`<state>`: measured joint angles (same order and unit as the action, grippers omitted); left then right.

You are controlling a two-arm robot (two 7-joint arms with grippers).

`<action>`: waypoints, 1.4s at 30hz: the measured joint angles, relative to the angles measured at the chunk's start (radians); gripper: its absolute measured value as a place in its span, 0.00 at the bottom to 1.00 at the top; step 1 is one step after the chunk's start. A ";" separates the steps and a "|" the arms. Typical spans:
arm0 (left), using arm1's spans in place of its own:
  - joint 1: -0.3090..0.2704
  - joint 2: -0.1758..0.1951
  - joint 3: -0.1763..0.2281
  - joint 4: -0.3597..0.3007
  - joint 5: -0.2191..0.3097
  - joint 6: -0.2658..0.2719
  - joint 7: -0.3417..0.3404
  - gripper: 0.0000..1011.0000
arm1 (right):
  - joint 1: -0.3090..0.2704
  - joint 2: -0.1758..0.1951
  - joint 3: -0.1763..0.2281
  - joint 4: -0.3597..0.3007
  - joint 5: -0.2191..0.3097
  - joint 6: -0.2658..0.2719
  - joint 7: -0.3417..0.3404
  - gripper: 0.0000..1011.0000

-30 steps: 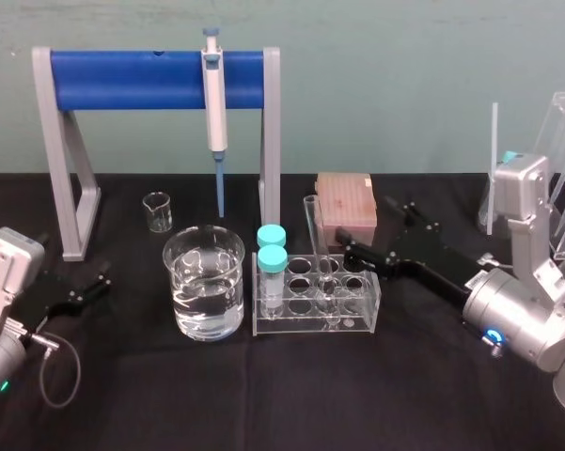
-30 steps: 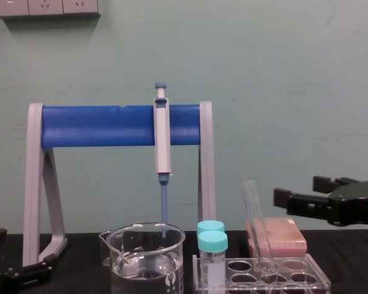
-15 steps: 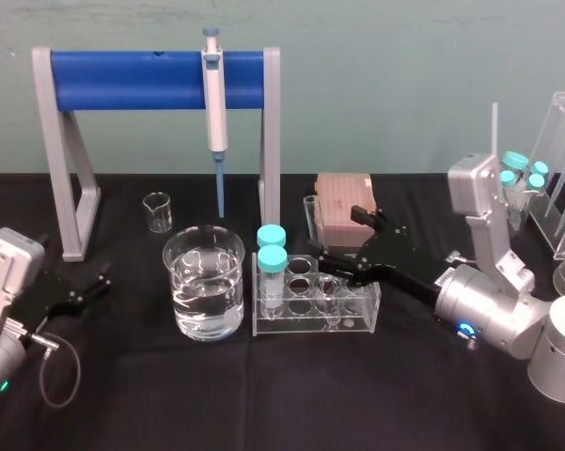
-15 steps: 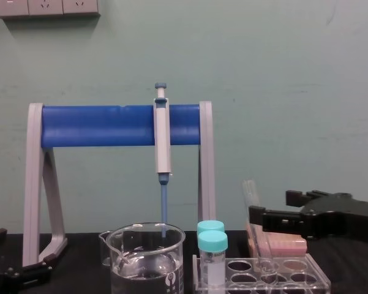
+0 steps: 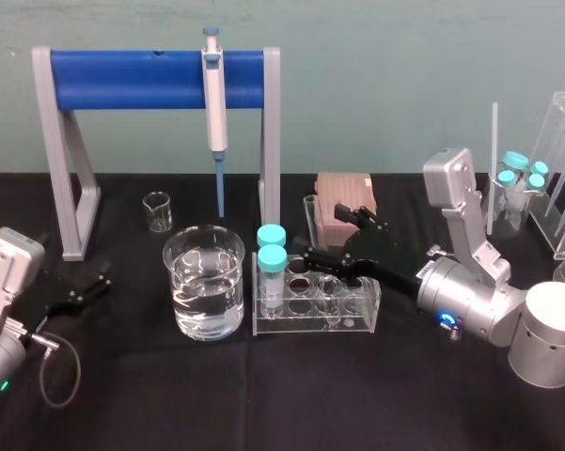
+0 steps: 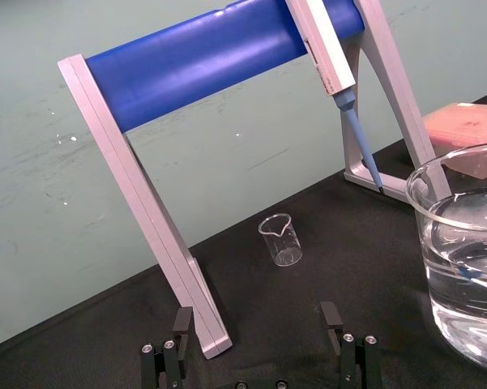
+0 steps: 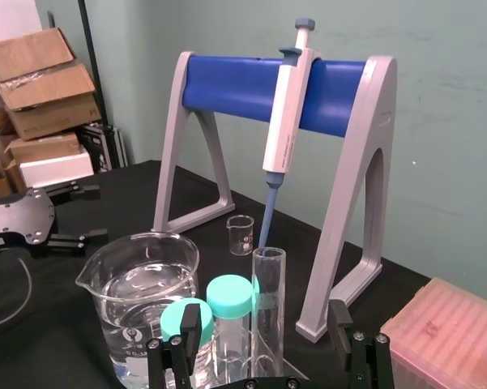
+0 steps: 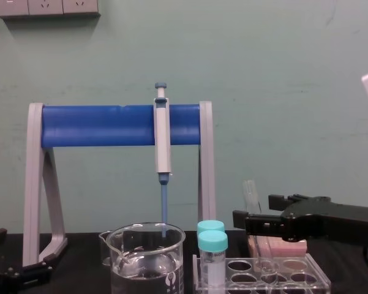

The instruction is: Hold the test tube with one hand and immerse one end into the beaker, then return it to the test tube rack.

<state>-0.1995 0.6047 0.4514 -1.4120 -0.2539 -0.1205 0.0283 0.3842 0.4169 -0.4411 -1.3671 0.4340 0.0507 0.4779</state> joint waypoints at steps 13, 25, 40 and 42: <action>0.000 0.000 0.000 0.000 0.000 0.000 0.000 0.99 | 0.026 -0.023 -0.004 0.046 -0.018 0.005 0.015 0.99; 0.000 0.000 0.000 0.000 0.000 0.000 0.000 0.99 | 0.030 -0.025 -0.008 0.049 -0.040 -0.001 0.016 0.99; 0.000 0.000 0.000 0.000 0.000 0.000 0.000 0.99 | 0.029 -0.025 -0.007 0.048 -0.035 -0.001 0.014 0.84; 0.000 0.000 0.000 0.000 0.000 0.000 0.000 0.99 | 0.029 -0.025 -0.007 0.048 -0.035 -0.001 0.014 0.77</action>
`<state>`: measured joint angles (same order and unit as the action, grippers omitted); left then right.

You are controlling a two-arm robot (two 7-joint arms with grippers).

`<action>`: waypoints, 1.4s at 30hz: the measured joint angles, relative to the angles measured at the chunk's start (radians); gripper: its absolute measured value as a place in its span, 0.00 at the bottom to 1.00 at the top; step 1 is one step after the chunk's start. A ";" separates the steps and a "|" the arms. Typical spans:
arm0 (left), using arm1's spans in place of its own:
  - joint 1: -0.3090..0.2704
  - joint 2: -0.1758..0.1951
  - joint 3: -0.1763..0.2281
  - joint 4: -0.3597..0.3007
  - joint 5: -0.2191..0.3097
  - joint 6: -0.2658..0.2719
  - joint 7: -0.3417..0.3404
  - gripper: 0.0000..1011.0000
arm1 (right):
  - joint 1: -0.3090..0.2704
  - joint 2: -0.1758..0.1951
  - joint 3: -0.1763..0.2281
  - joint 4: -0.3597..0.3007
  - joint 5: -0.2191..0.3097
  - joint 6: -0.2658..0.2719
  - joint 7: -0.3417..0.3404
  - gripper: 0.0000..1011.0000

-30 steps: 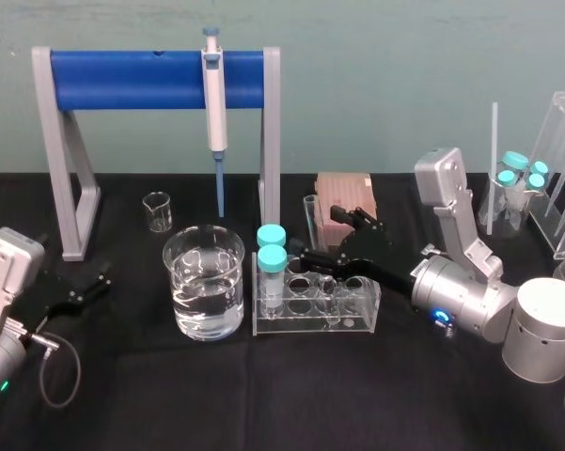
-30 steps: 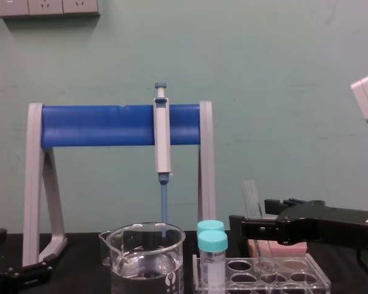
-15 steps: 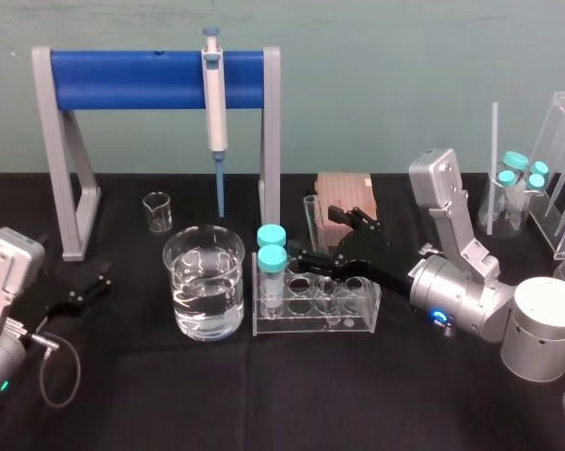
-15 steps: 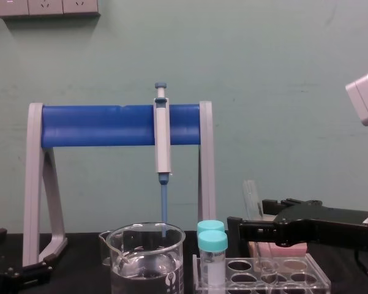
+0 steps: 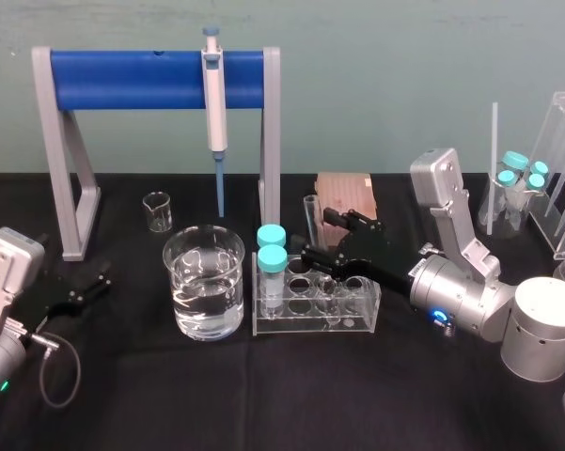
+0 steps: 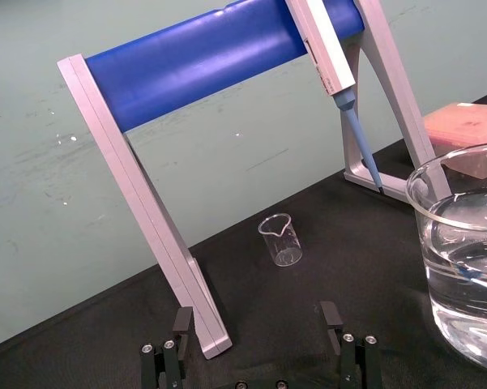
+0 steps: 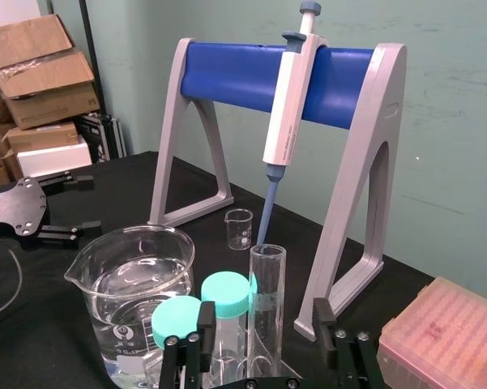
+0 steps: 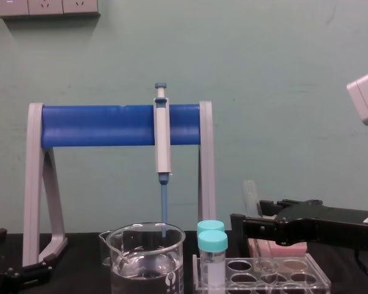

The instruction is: Hold the test tube with one hand and immerse one end into the beaker, then return it to the test tube rack.

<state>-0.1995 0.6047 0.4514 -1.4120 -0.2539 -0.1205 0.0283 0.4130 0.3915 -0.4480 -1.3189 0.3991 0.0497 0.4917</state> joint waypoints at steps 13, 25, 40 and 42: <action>0.000 0.000 0.000 0.000 0.000 0.000 0.000 0.99 | 0.000 0.000 0.001 0.000 0.001 0.001 0.000 0.37; 0.000 0.000 0.000 0.000 0.000 0.000 0.000 0.99 | 0.000 0.000 0.001 0.000 0.002 0.001 0.000 0.22; 0.000 0.000 0.000 0.000 0.000 0.000 0.000 0.99 | -0.024 -0.010 0.028 -0.006 0.034 -0.033 0.009 0.22; 0.000 0.000 0.000 0.000 0.000 0.000 0.000 0.99 | -0.028 -0.011 0.032 -0.007 0.040 -0.040 0.011 0.22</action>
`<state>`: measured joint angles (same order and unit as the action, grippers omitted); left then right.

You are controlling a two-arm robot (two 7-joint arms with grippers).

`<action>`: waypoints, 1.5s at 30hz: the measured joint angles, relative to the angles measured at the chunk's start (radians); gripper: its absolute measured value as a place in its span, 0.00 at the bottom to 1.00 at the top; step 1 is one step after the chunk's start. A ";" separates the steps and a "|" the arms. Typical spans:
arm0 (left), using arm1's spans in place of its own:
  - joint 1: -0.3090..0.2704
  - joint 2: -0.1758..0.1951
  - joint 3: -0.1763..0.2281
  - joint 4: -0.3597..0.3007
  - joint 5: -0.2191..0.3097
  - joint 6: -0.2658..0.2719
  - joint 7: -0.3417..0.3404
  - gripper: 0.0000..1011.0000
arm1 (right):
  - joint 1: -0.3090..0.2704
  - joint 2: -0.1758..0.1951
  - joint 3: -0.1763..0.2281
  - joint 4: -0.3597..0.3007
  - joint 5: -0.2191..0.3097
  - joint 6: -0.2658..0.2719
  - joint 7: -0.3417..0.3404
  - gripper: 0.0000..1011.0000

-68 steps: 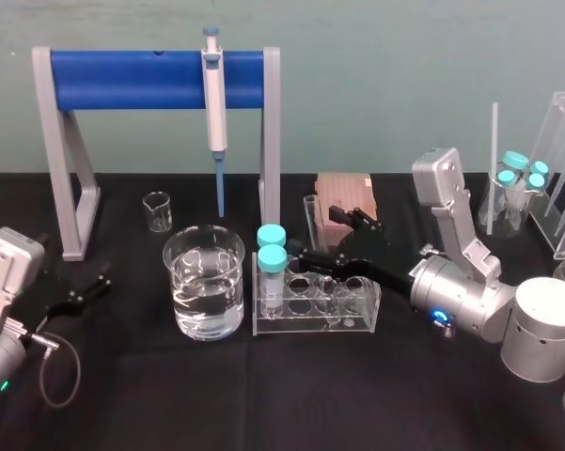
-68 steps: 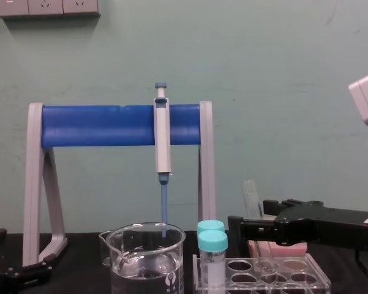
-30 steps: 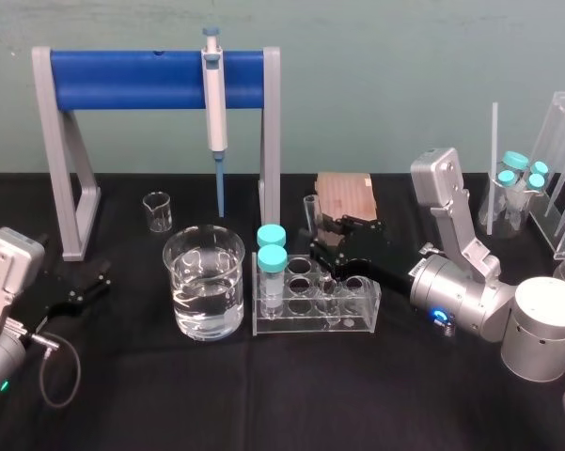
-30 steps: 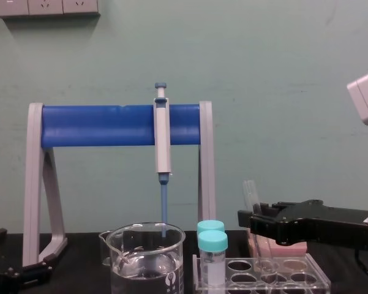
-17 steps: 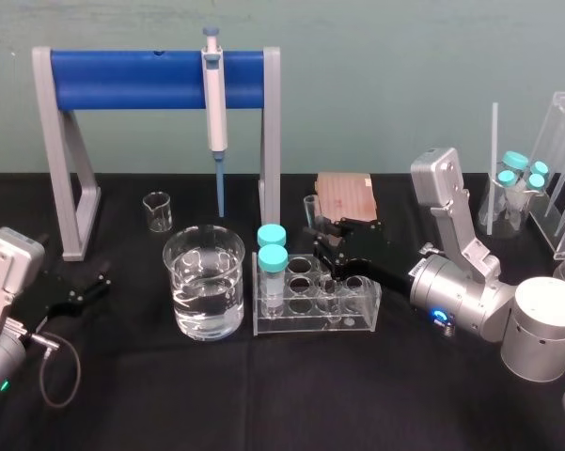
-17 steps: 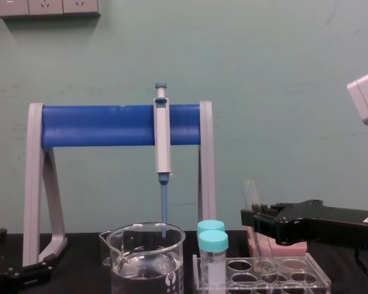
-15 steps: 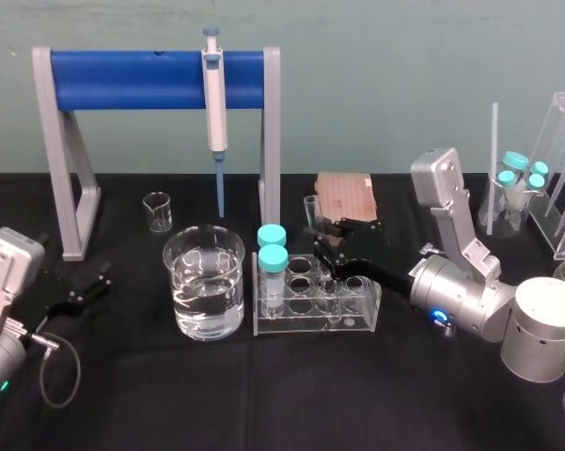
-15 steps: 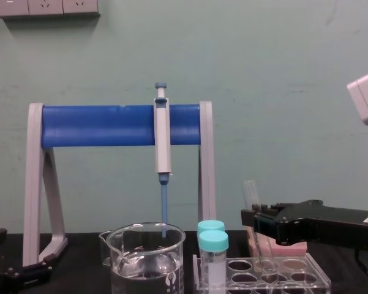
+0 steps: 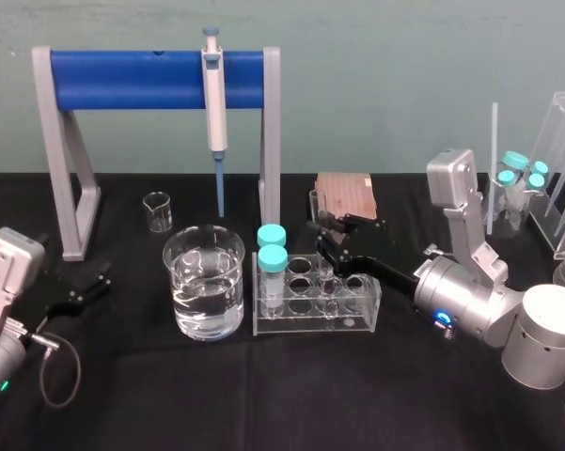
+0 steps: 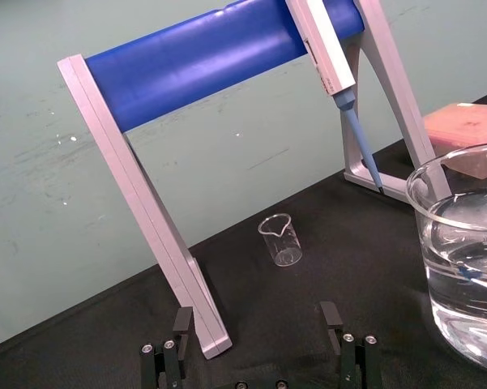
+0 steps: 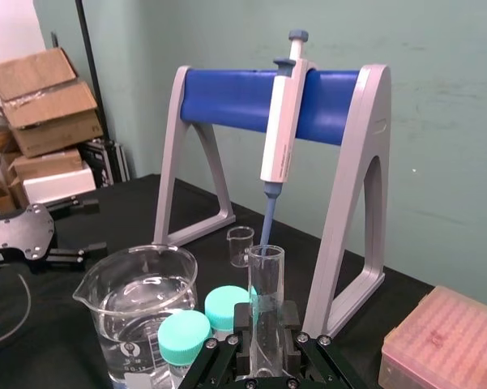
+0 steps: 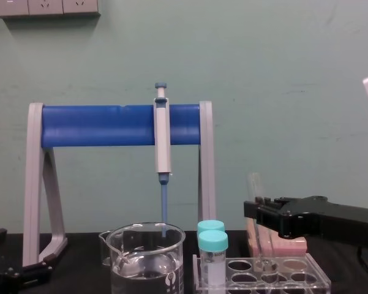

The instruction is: Hold the test tube with one hand and immerse one end into the beaker, then return it to the test tube rack.

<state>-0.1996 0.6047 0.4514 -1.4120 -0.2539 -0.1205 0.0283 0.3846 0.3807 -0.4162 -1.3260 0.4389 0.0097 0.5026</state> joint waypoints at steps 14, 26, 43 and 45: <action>0.000 0.000 0.000 0.000 0.000 0.000 0.000 0.99 | -0.018 -0.004 0.022 -0.012 0.025 -0.051 0.009 0.22; 0.000 0.000 0.000 0.000 0.000 0.000 0.000 0.99 | -0.020 0.004 0.053 -0.065 0.042 -0.086 0.008 0.22; 0.000 0.000 0.000 0.000 0.000 0.000 0.000 0.99 | 0.001 0.026 0.112 -0.150 0.069 -0.090 -0.031 0.22; 0.000 0.000 0.000 0.000 0.000 0.000 0.000 0.99 | 0.003 0.026 0.115 -0.151 0.068 -0.090 -0.035 0.22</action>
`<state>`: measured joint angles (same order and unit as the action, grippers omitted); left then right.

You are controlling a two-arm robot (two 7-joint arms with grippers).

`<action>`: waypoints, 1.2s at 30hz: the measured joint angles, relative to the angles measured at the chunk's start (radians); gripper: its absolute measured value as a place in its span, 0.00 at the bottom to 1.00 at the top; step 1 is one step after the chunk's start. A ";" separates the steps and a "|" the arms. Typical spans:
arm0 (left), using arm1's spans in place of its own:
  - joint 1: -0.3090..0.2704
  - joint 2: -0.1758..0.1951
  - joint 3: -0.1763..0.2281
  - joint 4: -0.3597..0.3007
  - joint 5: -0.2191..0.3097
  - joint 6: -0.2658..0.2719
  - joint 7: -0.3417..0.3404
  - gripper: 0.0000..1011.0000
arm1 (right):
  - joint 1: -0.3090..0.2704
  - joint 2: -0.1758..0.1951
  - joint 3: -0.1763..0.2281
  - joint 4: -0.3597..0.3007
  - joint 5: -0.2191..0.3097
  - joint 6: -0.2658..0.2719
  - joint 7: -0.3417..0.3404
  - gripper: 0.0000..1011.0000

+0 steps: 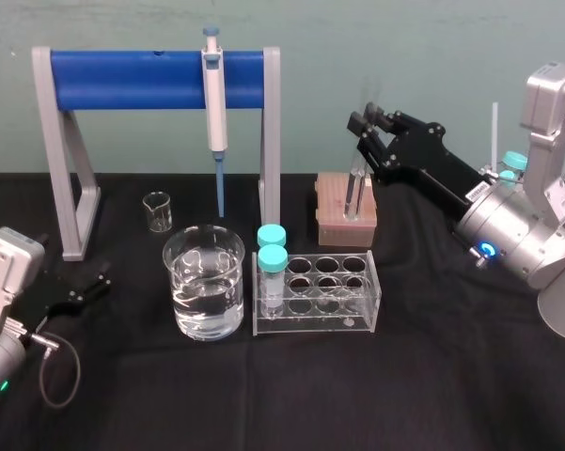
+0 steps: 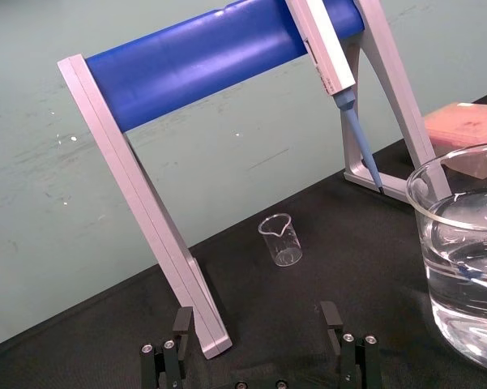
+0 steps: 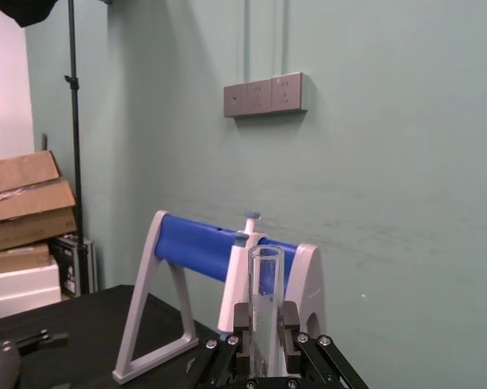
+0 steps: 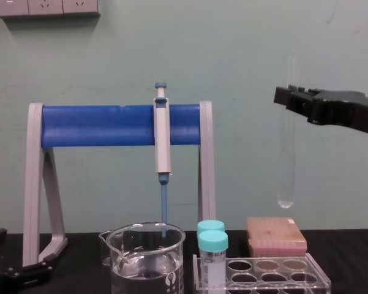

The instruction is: Hold the test tube with one hand and immerse one end into the beaker, then return it to the test tube rack.

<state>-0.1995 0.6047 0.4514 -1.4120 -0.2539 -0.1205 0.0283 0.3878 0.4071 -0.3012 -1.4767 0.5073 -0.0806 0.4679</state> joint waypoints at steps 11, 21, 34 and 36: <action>0.000 0.000 0.000 0.000 0.000 0.000 0.000 0.99 | 0.006 -0.001 0.008 0.001 -0.007 -0.001 -0.009 0.22; 0.000 0.000 0.000 0.000 0.000 0.000 0.000 0.99 | -0.004 -0.003 0.008 -0.006 -0.009 0.004 -0.011 0.22; 0.000 0.000 0.000 0.000 0.000 0.000 0.000 0.99 | -0.012 0.000 0.011 -0.012 -0.006 0.005 -0.010 0.22; 0.000 0.000 0.000 0.000 0.000 0.000 0.000 0.99 | -0.013 0.001 0.011 -0.012 -0.006 0.005 -0.009 0.22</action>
<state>-0.1995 0.6047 0.4514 -1.4120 -0.2539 -0.1205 0.0283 0.3752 0.4077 -0.2904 -1.4888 0.5012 -0.0755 0.4585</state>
